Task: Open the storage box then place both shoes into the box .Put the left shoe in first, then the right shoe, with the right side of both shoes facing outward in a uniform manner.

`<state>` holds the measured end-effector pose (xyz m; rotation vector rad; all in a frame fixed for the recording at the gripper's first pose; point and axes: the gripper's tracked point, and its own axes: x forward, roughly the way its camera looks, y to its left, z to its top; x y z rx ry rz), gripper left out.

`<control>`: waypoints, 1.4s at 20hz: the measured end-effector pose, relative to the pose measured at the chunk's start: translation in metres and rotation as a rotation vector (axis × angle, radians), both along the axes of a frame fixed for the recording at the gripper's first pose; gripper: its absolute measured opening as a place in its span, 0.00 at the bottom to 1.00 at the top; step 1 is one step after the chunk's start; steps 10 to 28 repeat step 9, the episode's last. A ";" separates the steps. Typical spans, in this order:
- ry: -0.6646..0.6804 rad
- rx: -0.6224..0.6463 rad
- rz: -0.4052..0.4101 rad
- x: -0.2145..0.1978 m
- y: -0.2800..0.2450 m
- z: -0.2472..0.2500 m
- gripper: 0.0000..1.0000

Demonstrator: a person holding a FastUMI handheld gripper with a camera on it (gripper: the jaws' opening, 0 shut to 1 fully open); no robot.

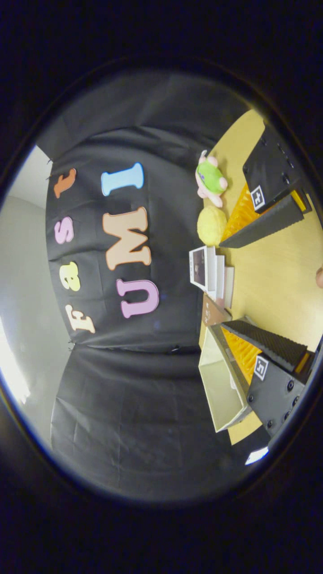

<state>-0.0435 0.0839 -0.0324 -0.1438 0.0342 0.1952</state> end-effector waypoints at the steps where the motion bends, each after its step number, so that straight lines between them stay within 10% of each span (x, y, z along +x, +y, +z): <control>1: -0.021 -0.002 -0.008 -0.004 -0.007 0.001 1.00; 28: -0.046 0.069 0.005 -0.031 -0.042 -0.010 1.00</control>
